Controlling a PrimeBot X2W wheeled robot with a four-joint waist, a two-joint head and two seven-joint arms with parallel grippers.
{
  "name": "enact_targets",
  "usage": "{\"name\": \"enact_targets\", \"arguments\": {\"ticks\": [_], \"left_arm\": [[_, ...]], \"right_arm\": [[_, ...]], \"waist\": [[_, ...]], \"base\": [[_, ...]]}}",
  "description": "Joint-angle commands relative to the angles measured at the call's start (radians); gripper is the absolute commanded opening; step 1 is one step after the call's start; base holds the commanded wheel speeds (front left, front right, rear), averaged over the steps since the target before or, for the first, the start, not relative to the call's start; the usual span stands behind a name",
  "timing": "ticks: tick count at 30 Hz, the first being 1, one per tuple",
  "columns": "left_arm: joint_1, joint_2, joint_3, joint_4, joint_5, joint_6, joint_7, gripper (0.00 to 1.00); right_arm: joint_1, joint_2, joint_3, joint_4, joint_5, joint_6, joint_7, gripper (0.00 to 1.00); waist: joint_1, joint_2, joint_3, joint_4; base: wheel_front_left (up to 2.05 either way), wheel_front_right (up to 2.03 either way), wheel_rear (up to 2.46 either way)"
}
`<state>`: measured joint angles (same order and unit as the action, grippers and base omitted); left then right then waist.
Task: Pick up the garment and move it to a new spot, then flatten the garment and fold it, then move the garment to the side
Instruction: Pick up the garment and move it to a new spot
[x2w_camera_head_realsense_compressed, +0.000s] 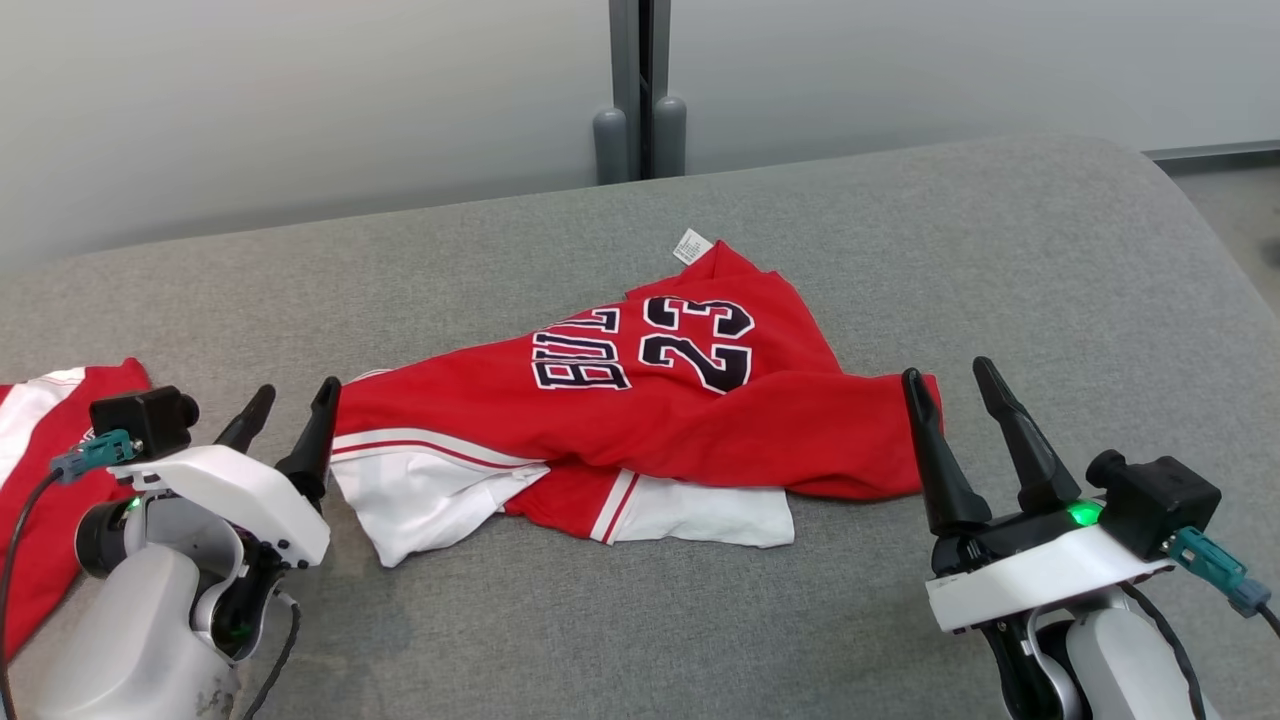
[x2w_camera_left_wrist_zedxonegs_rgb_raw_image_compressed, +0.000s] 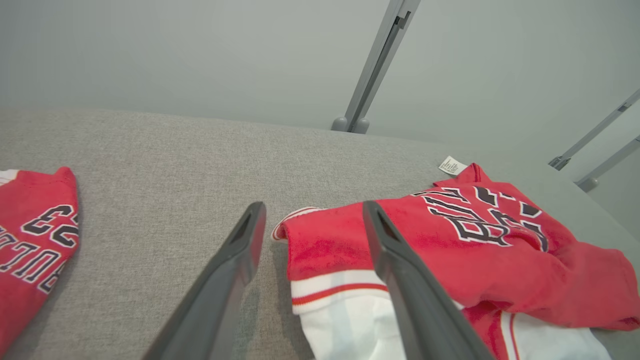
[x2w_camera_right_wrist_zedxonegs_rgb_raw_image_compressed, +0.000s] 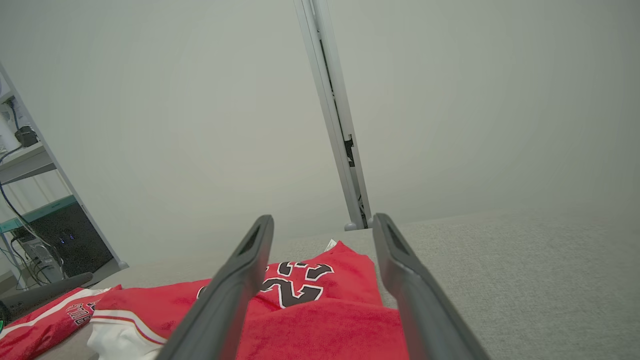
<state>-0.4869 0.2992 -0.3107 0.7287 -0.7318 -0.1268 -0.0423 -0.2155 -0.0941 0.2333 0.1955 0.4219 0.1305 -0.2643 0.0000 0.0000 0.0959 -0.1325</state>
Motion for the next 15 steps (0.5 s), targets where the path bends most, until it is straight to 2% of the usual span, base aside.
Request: {"name": "enact_targets", "arguments": {"ticks": [1,8,15], "left_arm": [[-0.012,0.008,-0.01,-0.019,-0.013,-0.005,-0.013,1.0],[0.056,0.055,0.012,-0.14,-0.043,0.004,-0.103,1.0],[0.213,0.045,0.061,-0.338,-0.009,0.099,-0.203,1.0]], "right_arm": [[0.003,-0.006,0.001,-0.009,0.009,0.0,0.0,1.0],[0.015,-0.026,-0.015,-0.03,0.021,0.0,0.0,1.0],[0.044,-0.035,-0.027,-0.06,-0.02,0.0,0.0,1.0]], "waist": [[0.0,0.0,-0.008,0.01],[0.0,0.0,-0.035,0.037],[0.0,0.0,-0.041,0.062]], "base": [[0.0,0.0,0.0],[0.0,0.0,0.0],[0.0,0.0,0.0]]}}
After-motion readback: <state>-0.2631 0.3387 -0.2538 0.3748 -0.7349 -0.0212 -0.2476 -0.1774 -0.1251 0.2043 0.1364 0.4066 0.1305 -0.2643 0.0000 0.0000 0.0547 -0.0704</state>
